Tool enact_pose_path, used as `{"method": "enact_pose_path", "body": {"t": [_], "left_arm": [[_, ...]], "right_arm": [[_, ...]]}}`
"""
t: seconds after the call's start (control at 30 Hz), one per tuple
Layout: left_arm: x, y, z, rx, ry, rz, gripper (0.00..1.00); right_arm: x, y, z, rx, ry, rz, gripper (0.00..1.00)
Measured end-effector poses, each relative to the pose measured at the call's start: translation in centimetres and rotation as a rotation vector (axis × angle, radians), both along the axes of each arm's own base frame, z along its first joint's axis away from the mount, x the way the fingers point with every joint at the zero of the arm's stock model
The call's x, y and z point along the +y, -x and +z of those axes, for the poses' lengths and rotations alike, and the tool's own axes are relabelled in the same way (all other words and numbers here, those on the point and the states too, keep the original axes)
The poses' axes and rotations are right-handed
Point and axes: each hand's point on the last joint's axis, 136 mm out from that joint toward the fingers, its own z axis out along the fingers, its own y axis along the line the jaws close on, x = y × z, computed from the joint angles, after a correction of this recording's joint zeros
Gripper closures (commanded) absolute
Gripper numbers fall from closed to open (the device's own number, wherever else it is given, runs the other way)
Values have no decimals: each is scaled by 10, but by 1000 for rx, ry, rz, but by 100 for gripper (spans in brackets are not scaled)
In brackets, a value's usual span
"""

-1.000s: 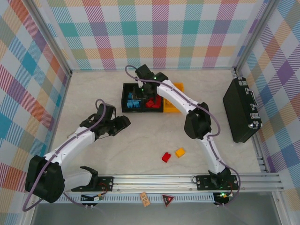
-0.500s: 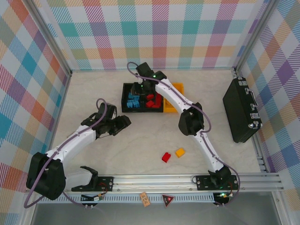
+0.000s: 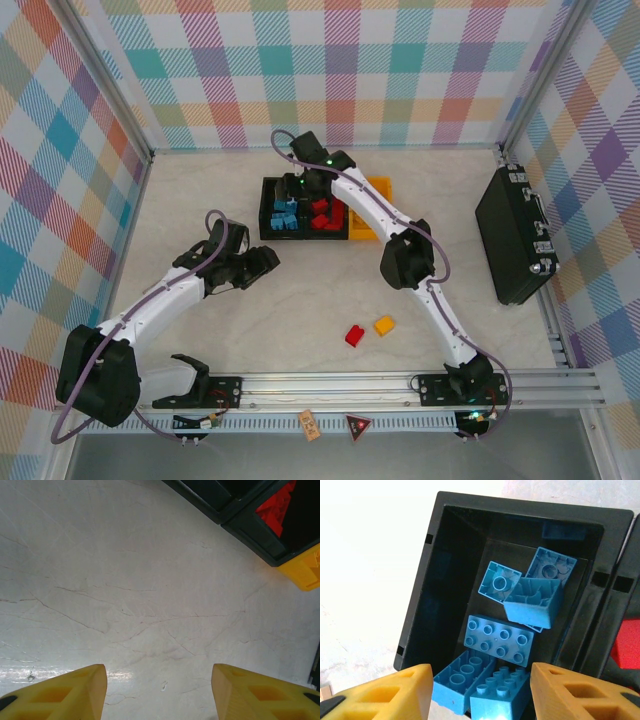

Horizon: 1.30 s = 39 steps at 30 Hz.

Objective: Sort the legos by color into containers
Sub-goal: Place the lego in the container, then pick up the lego from the bottom-center of the table.

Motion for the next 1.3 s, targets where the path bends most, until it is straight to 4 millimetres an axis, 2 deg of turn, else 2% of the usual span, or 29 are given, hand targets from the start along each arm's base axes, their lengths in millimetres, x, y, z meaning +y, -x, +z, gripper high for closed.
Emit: {"method": "enact_pose_path", "body": {"t": [0.13,0.2,0.4,0.5,0.6,0.83,0.97,1.13,1.3], "left_arm": [[-3,2,0,6,14,-17,42],[-6,3,1,7,23,-32,42],[-12,9,2,20,49,-81,43],[-12,17,-1,32,55,-99,42],[-12,28,-5,59,65,-118,42],[-18,42,-8,111,98,-162,42],[-17,55,-15,138,112,-177,42],[-14,75,-36,210,125,-174,42],[-12,86,-50,261,130,-164,40]], "right_arm": [[-15,17,8,18,36,9,44],[-26,30,19,20,48,15,43],[-68,80,69,-23,44,32,43],[-86,103,77,-31,49,42,42],[-101,124,67,-11,73,60,42],[-137,179,12,106,167,133,41],[-154,216,-4,138,201,185,37],[-162,261,-15,141,218,260,32],[-156,288,-31,153,251,338,32]]}}
